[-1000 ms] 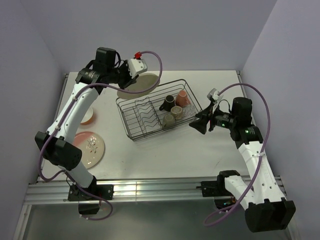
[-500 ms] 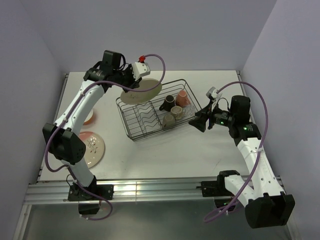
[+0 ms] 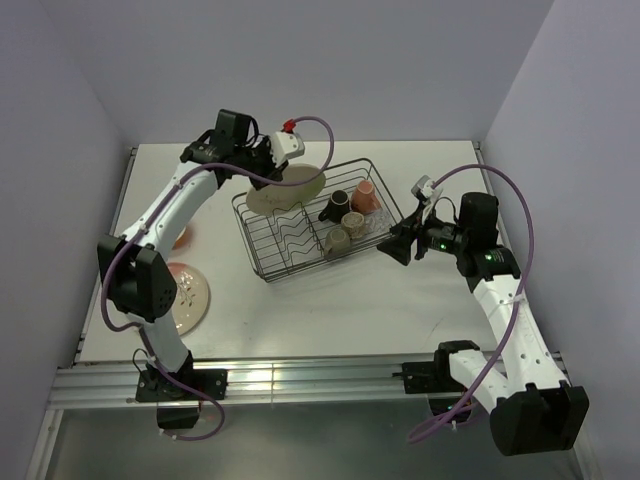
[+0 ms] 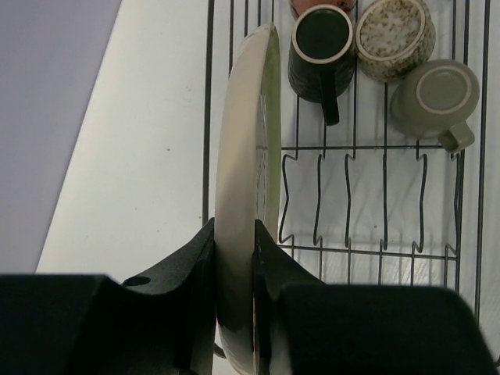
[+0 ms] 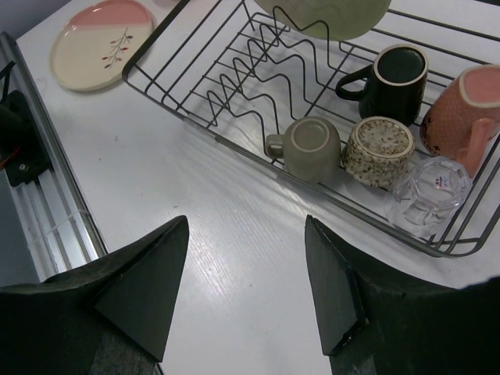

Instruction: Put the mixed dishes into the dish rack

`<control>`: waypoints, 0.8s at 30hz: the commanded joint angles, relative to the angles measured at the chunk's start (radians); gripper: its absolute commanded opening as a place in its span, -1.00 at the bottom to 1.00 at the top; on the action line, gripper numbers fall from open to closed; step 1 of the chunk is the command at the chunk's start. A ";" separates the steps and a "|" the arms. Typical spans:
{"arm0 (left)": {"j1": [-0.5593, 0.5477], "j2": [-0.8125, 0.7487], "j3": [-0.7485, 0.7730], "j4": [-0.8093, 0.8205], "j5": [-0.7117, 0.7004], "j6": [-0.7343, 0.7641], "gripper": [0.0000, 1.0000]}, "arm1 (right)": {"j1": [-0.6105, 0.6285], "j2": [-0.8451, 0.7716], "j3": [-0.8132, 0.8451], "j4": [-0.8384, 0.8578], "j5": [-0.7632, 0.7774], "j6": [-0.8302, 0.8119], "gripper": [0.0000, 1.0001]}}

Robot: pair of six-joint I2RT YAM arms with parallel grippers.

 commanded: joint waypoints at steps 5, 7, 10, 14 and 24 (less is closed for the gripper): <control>0.000 -0.044 -0.097 0.242 0.021 -0.044 -1.00 | -0.011 -0.001 -0.019 0.052 0.001 0.002 0.37; 0.000 -0.047 -0.120 0.259 0.010 -0.056 -0.95 | -0.011 -0.001 -0.023 0.054 0.002 0.002 0.37; 0.000 -0.051 -0.146 0.294 0.004 -0.075 -0.81 | -0.009 -0.001 -0.028 0.055 0.004 0.002 0.37; 0.000 -0.054 -0.163 0.317 -0.001 -0.098 -0.43 | -0.009 -0.005 -0.034 0.060 0.004 0.007 0.37; 0.000 -0.105 -0.206 0.368 -0.025 -0.167 0.25 | -0.009 -0.014 -0.042 0.060 0.002 0.004 0.37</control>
